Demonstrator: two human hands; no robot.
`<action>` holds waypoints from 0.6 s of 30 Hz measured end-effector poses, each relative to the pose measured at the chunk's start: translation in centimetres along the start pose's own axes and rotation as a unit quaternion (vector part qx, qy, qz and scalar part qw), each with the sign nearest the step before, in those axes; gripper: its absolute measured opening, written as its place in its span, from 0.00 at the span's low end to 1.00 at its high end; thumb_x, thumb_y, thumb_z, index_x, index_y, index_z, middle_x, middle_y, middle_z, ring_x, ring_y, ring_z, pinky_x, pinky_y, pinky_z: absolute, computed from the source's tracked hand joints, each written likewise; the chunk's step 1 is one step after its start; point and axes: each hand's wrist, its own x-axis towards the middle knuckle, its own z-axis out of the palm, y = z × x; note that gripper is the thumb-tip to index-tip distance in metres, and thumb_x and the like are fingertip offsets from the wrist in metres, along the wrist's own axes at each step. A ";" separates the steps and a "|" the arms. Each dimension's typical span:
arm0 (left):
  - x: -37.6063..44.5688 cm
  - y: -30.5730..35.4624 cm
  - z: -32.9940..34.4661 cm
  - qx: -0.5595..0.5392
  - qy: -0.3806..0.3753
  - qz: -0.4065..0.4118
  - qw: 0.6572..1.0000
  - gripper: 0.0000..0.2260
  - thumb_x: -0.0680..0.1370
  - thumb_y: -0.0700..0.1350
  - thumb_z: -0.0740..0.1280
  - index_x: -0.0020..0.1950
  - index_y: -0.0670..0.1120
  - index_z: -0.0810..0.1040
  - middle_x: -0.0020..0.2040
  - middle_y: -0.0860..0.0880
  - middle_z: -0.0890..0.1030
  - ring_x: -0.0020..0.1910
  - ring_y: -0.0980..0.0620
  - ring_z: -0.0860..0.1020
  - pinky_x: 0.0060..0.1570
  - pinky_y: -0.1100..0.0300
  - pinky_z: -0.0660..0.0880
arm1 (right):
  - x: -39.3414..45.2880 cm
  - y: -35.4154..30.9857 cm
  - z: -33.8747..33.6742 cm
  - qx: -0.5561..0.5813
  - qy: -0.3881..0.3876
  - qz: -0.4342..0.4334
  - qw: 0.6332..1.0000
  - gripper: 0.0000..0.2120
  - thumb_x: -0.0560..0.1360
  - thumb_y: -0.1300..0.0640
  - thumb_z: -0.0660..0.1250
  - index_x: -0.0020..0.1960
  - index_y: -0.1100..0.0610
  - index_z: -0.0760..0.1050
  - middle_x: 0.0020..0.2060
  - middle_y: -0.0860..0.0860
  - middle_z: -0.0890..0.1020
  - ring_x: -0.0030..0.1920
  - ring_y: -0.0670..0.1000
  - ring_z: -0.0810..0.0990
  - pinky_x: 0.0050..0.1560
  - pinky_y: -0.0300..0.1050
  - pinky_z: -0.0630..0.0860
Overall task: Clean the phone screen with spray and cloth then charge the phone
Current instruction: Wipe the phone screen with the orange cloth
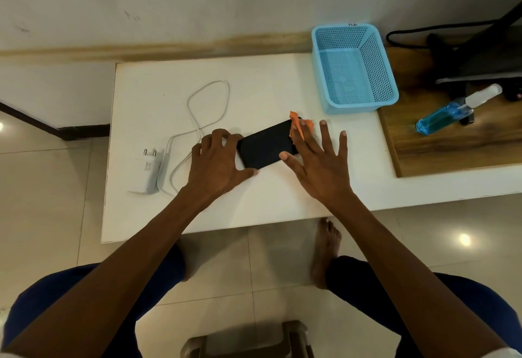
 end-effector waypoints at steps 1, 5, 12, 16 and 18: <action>0.0 0.0 0.0 0.002 -0.002 -0.001 1.000 0.37 0.68 0.67 0.71 0.72 0.53 0.67 0.70 0.47 0.67 0.68 0.43 0.66 0.66 0.45 0.63 | 0.1 0.0 0.0 0.001 0.002 0.007 1.000 0.37 0.76 0.28 0.30 0.80 0.43 0.39 0.81 0.46 0.48 0.81 0.57 0.46 0.76 0.68 0.46; 0.1 0.1 -0.1 0.001 -0.004 0.002 1.000 0.37 0.68 0.67 0.71 0.72 0.53 0.67 0.70 0.47 0.67 0.68 0.43 0.66 0.66 0.46 0.63 | 0.3 -0.4 -0.1 0.024 0.008 0.013 1.000 0.36 0.77 0.29 0.36 0.80 0.44 0.35 0.81 0.46 0.47 0.81 0.56 0.45 0.76 0.67 0.45; 0.1 0.1 0.1 0.000 0.003 0.001 1.000 0.37 0.67 0.68 0.71 0.71 0.52 0.68 0.70 0.46 0.67 0.68 0.43 0.66 0.66 0.46 0.63 | 1.7 -1.5 -0.1 0.046 -0.009 -0.020 0.999 0.39 0.75 0.29 0.31 0.81 0.46 0.43 0.81 0.44 0.44 0.80 0.55 0.41 0.76 0.66 0.42; 0.1 0.1 0.2 -0.011 0.007 0.000 1.000 0.37 0.67 0.69 0.70 0.70 0.52 0.69 0.69 0.46 0.68 0.68 0.43 0.67 0.65 0.46 0.64 | 2.2 -3.2 -0.2 0.044 -0.021 -0.078 0.996 0.37 0.77 0.30 0.34 0.81 0.47 0.47 0.81 0.44 0.46 0.80 0.56 0.45 0.76 0.69 0.44; 0.0 0.0 0.2 -0.016 0.017 0.006 1.000 0.35 0.68 0.68 0.70 0.70 0.51 0.69 0.68 0.46 0.69 0.66 0.42 0.68 0.64 0.46 0.65 | 2.0 -4.7 0.0 0.039 -0.021 -0.122 0.991 0.36 0.78 0.31 0.37 0.81 0.48 0.48 0.81 0.45 0.48 0.80 0.57 0.46 0.76 0.69 0.46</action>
